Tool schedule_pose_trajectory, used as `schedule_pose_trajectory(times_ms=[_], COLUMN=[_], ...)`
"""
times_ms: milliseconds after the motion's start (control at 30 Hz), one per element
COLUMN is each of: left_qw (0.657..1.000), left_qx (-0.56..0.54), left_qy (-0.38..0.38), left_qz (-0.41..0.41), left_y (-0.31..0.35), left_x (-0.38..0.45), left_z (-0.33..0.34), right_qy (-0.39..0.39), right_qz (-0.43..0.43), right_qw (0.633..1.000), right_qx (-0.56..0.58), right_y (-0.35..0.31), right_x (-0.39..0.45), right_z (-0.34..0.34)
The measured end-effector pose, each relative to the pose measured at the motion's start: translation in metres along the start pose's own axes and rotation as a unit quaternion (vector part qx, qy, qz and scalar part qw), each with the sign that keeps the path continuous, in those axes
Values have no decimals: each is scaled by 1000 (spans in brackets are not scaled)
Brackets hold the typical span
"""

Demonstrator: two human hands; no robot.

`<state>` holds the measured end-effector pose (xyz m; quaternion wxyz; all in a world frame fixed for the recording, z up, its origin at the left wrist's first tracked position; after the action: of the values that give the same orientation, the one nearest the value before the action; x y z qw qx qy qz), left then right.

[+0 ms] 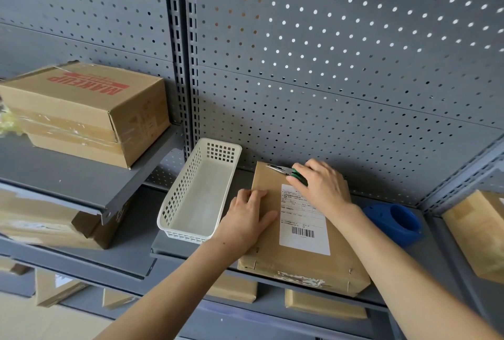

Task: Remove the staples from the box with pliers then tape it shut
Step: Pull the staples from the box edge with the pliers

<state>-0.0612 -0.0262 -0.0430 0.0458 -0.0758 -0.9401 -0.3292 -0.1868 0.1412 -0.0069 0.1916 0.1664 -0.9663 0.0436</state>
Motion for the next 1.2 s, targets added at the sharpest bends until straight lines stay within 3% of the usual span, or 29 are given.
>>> schedule_pose_trajectory(times_ms=[633,1200], left_qw=[996,996], left_qx=[58,54], left_qy=[-69,-71], left_qz=[1,-7], left_y=[5,4], left_x=[-4,-6], left_z=[-15,-13], right_qy=[61,126], right_qz=[-15,-48], right_qw=[998,991], right_qx=[-7,9], right_y=[-3,-1], right_x=[-5,-11], right_z=[-5,-9])
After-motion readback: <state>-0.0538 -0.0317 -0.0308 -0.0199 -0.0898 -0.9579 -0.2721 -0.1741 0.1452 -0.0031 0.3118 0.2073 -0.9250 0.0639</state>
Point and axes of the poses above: each hand's wrist, its own x-axis towards the middle knuckle, its own z-axis out of the palm, y = z × x, the point moved 6 cm from there along x, towards the middle knuckle, and after that the axes turned 14 degrees about z, right-handed, at the moved point
